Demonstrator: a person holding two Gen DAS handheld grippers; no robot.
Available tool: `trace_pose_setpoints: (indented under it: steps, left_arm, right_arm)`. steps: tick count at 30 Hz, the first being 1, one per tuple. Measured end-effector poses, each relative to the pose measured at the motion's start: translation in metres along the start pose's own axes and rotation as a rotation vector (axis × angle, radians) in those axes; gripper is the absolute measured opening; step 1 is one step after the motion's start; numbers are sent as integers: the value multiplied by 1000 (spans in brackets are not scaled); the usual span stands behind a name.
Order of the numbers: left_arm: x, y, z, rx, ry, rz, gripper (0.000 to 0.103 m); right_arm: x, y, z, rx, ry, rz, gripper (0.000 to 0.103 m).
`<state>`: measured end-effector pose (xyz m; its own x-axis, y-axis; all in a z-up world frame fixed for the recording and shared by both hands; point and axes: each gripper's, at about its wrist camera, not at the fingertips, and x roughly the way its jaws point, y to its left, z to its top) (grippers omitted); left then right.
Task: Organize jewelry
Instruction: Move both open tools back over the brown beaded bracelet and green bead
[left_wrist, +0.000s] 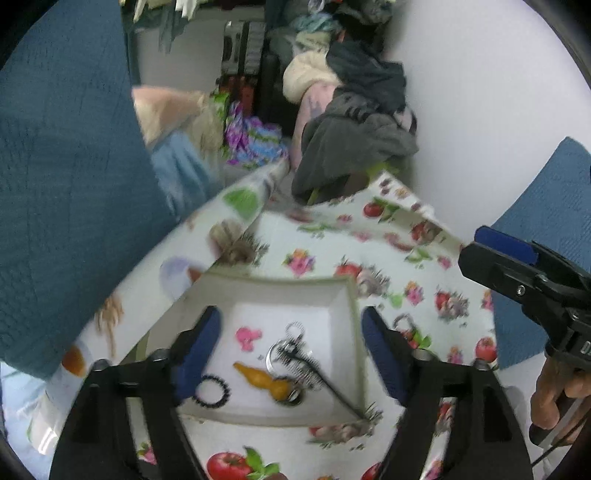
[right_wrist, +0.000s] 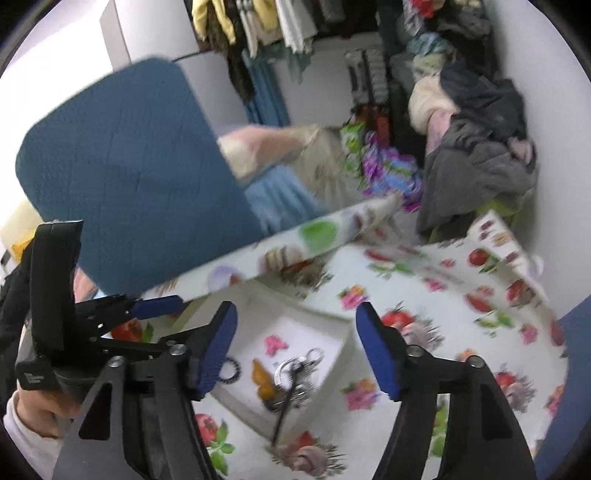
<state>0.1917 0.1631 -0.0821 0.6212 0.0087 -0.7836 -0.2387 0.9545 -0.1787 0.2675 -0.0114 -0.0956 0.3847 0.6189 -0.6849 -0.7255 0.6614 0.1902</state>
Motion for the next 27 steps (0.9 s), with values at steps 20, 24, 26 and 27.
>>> trace_pose_setpoints:
  steps: [20,24,26,27]
  left_arm:
    - [58,-115,-8,66,0,-69,102]
    - [88,-125,-14,50,53,-106,101]
    - [104,-130,-15,38,94,-134,101]
    - [111,-131,-15,34,114,-144,101]
  right_arm:
    - [-73,-110,-46,45,-92,-242,91]
    - [-71,-128,-71,69,-95,-262,90]
    - [-63,-139,-88,89,-79,-259,90]
    - [-59,-142,-95,94,-69,-256,89]
